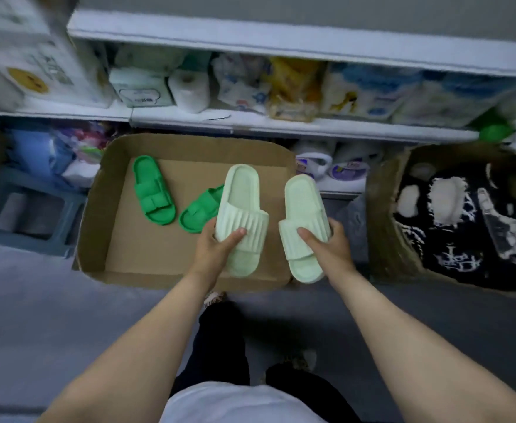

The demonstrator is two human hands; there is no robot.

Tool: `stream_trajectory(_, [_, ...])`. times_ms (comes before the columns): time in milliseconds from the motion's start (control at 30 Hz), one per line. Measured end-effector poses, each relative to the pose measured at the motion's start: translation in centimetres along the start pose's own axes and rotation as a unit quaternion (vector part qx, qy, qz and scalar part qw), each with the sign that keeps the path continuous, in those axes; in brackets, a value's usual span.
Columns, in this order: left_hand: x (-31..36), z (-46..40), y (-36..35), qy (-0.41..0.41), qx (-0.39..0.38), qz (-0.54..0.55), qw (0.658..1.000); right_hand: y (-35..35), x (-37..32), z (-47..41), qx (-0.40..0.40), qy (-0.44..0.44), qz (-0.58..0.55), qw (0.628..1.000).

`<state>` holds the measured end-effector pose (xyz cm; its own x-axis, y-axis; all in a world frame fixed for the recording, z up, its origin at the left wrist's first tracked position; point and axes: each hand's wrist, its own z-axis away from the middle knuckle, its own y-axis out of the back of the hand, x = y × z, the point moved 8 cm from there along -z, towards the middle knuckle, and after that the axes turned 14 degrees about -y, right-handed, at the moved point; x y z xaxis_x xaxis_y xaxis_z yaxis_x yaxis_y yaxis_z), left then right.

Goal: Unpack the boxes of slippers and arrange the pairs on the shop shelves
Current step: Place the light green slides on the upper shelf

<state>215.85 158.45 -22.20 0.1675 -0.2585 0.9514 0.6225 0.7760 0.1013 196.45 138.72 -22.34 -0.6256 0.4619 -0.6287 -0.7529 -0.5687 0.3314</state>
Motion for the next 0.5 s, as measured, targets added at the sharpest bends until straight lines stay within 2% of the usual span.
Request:
stream_trajectory(200, [9.0,4.7,-15.7,-0.123,-0.066,0.018,0.99,17.9,0.1,4.5,0.061,0.064,-0.128,0.988])
stream_trajectory(500, [21.6,9.0,-35.6,-0.231,-0.215,0.061,0.947,40.9,-2.6,9.1,0.168,0.166,-0.276,0.932])
